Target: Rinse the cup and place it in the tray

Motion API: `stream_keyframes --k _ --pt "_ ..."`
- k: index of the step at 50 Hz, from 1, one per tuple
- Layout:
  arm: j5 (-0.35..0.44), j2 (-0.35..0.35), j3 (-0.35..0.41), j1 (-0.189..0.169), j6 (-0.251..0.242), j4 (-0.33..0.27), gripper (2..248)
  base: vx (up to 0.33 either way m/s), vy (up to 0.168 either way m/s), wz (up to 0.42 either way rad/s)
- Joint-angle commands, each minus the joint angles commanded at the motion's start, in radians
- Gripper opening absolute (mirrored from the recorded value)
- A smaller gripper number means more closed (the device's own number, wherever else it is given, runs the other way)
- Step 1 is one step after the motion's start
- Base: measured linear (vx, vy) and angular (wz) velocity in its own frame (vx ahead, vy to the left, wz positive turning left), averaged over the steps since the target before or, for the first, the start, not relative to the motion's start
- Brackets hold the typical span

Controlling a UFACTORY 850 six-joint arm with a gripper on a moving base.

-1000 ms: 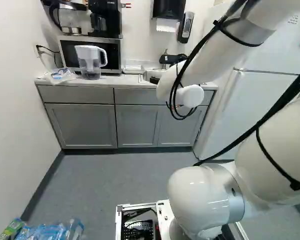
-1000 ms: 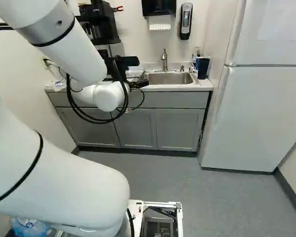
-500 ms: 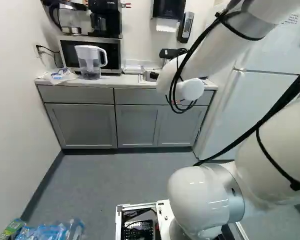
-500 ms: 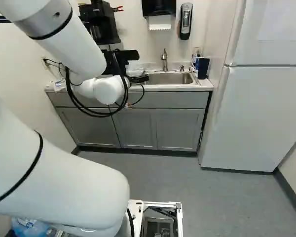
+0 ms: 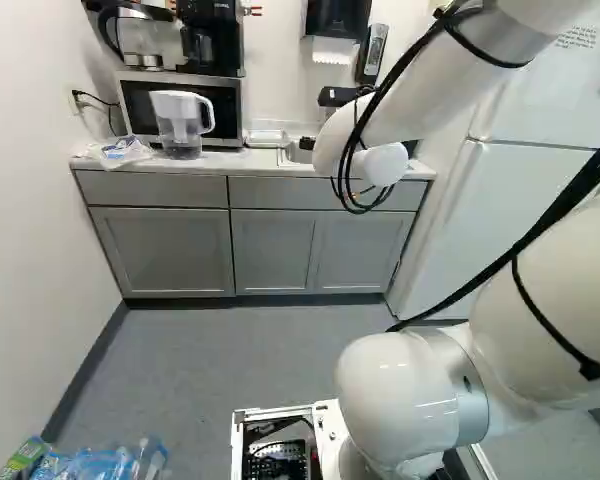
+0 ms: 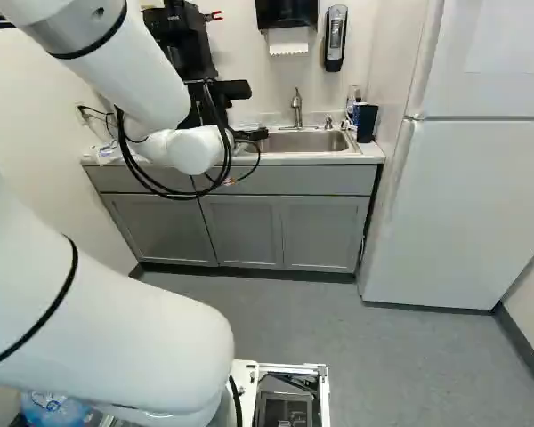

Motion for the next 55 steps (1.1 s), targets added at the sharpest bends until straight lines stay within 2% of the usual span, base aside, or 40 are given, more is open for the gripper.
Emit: stream_keyframes --k 55 --pt "-0.165 -0.014 -0.13 0.0 0.0 0.0 247 0.0 0.0 0.0"
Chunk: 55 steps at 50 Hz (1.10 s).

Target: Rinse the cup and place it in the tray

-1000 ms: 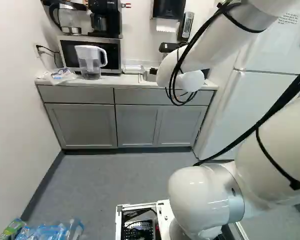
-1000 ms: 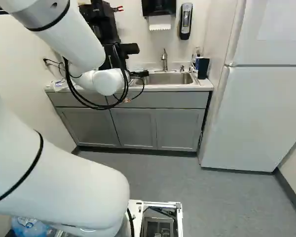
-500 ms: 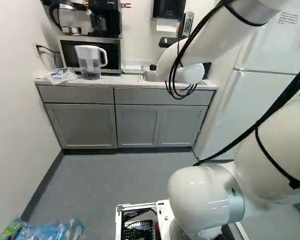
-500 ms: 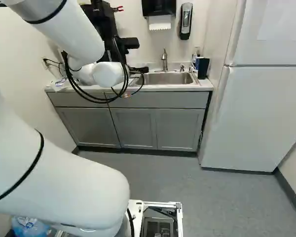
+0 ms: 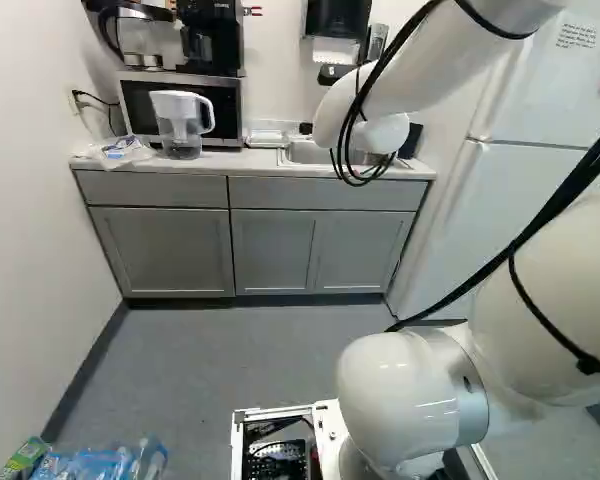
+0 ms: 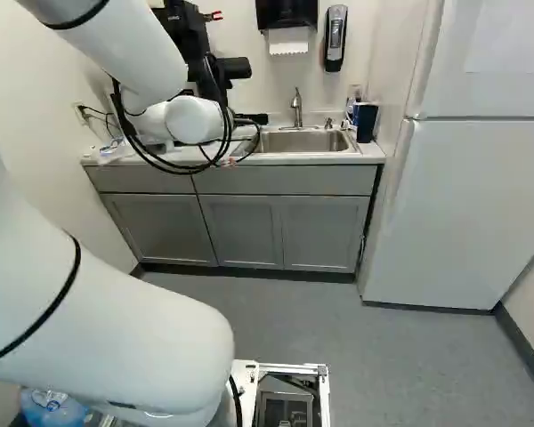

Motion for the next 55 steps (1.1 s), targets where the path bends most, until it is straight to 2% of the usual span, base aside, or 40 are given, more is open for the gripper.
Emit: stream_keyframes --k 32,55 --pt "-0.078 -0.006 -0.073 0.0 0.0 0.0 247 0.0 0.0 0.0" --pt "-0.085 -0.003 -0.119 0.0 0.0 0.0 247 0.0 0.0 0.0"
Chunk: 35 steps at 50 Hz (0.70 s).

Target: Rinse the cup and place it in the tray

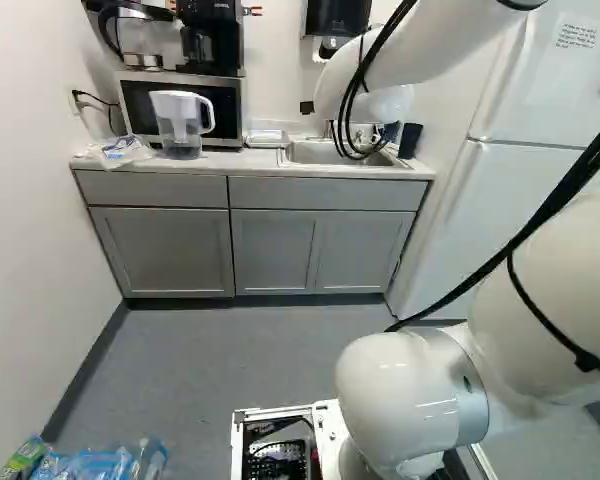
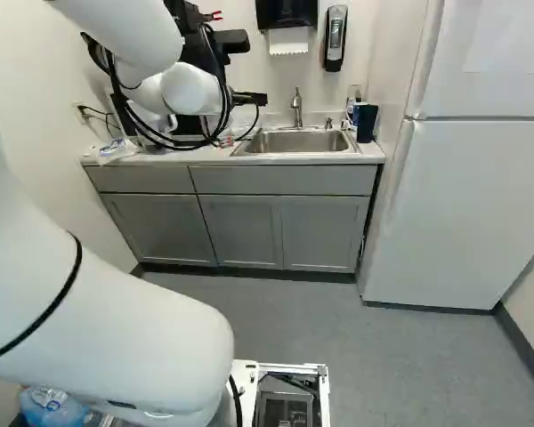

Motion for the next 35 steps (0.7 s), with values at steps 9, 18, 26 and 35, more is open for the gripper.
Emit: stream_keyframes --k 9,18,26,35 --pt "0.0 0.003 -0.016 0.0 0.0 0.0 247 0.0 0.0 0.0" --pt "0.0 0.007 -0.027 0.0 0.0 0.0 247 0.0 0.0 0.0" --pt "0.0 0.007 -0.027 0.0 0.0 0.0 247 0.0 0.0 0.0" --pt "0.0 0.007 -0.027 0.0 0.0 0.0 247 0.0 0.0 0.0"
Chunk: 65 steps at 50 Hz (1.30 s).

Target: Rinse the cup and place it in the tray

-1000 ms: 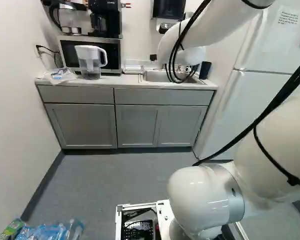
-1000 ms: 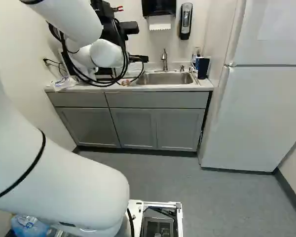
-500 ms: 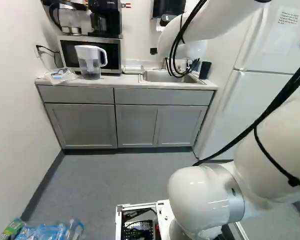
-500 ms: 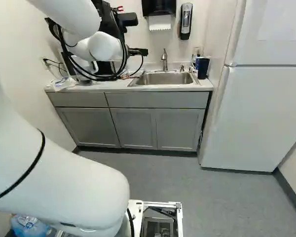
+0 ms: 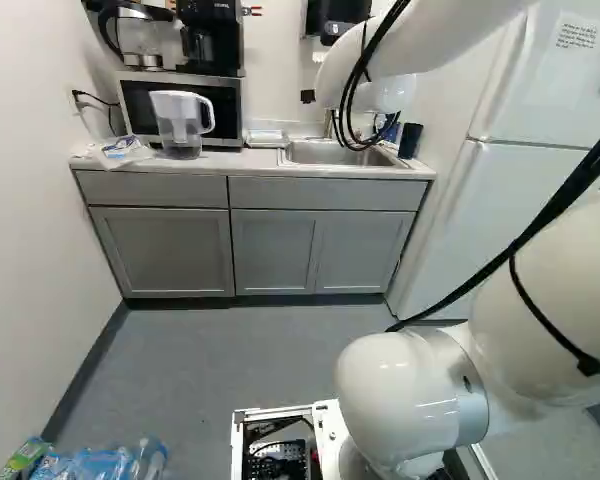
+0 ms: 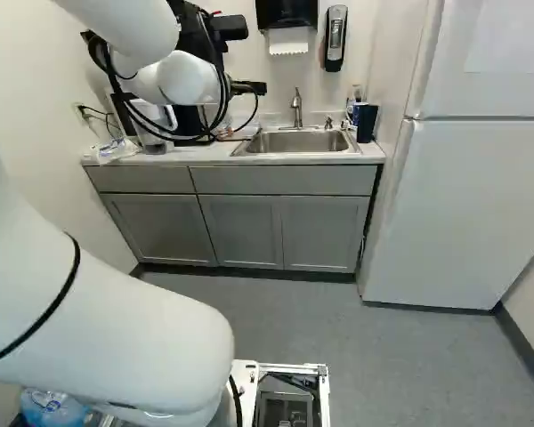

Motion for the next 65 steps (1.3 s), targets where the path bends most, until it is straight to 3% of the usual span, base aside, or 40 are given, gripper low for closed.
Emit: stream_keyframes --k 23,65 --pt "0.0 0.0 0.0 0.0 0.0 0.0 247 0.025 0.008 0.001" --pt "0.0 0.0 0.0 0.0 0.0 0.0 247 0.142 0.043 -0.088"
